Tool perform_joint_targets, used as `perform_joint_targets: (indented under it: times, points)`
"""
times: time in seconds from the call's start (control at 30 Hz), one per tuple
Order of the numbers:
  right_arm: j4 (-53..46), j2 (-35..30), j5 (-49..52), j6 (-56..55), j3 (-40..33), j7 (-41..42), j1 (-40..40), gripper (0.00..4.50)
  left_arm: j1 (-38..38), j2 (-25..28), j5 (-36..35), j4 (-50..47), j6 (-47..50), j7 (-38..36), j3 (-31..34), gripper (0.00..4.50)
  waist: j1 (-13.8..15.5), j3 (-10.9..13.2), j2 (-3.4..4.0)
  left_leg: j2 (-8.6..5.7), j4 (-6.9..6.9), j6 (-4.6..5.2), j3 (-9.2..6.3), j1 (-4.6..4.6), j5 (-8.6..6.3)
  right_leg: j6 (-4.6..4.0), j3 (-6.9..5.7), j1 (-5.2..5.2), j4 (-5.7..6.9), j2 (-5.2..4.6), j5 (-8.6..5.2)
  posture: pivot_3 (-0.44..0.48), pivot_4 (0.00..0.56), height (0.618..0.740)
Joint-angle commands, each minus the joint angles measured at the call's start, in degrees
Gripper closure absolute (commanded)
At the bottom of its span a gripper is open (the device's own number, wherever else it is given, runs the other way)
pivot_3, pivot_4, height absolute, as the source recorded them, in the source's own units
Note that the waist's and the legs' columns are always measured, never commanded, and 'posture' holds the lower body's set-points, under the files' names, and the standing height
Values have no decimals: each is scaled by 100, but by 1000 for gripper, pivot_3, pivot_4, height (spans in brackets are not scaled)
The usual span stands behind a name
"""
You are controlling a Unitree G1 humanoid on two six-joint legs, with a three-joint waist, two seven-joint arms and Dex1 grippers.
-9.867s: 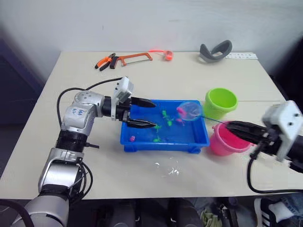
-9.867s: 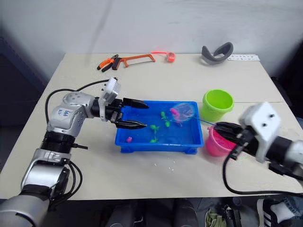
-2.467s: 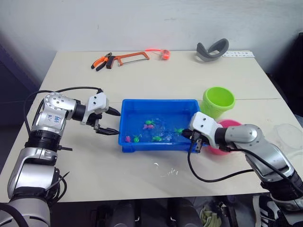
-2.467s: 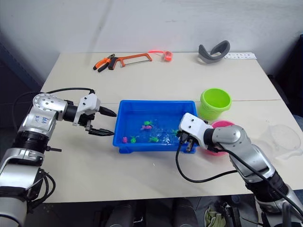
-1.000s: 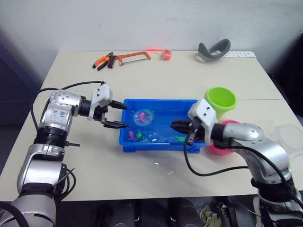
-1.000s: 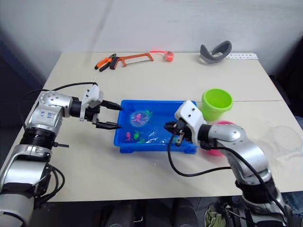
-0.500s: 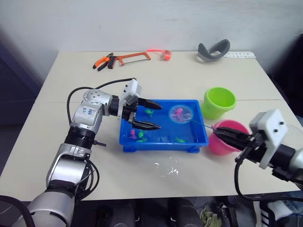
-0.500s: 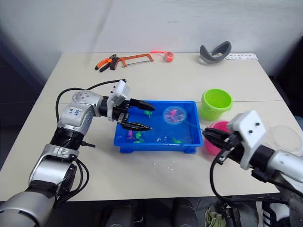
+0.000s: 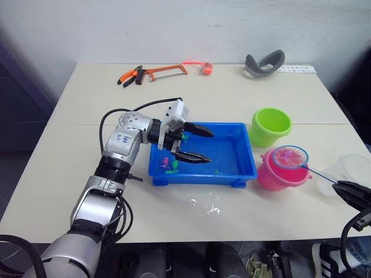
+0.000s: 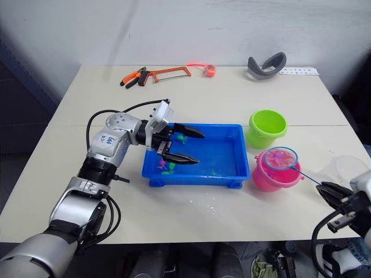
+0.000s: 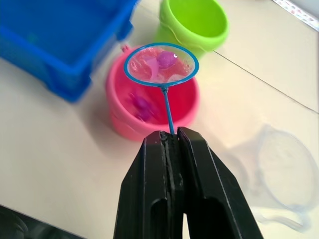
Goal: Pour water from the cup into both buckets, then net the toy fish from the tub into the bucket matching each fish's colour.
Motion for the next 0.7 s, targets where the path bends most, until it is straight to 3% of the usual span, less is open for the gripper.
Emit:
perform_joint_targets:
  times: [0.03, 0.13, 0.3, 0.53, 0.7]
  points:
    - [-246, -157, -1061, -1147, 207, 93, 283, 4500, -248, -16, -1, 90, -161, -58, 9, 23, -2, 0, 0, -1, 0, -2, 0, 0, 1, 0, 0, 0, 1, 0, 0, 0, 150, 740]
    - [93, -504, -2759, -2743, 361, 210, 827, 4500, -341, -17, 26, 200, -251, -45, 8, 23, 10, 1, 2, -3, -1, -20, 3, -1, 10, 0, 1, -4, -1, 0, 0, 0, 150, 740]
    - [903, -607, -4231, -4830, 247, 224, 1163, 4500, -395, -7, 25, 258, -322, -20, 10, 23, 18, 2, -3, -4, -1, -22, 3, -2, 9, 1, -1, 0, -11, 2, 0, 0, 150, 740]
    - [1514, -806, -4831, -6147, -55, 61, 770, 4500, -336, 57, 29, 154, -333, -5, 7, 23, -3, 3, -4, -2, 0, -26, 2, -1, 11, 1, -1, 0, -9, 3, 0, 0, 150, 740]
    - [1708, -726, -4902, -6787, 116, 180, 640, 4500, -306, 54, 13, 72, -298, 31, -9, 23, -2, 4, -5, 3, -1, -30, -1, 1, 12, -2, -2, 0, -8, 6, -2, 0, 150, 740]
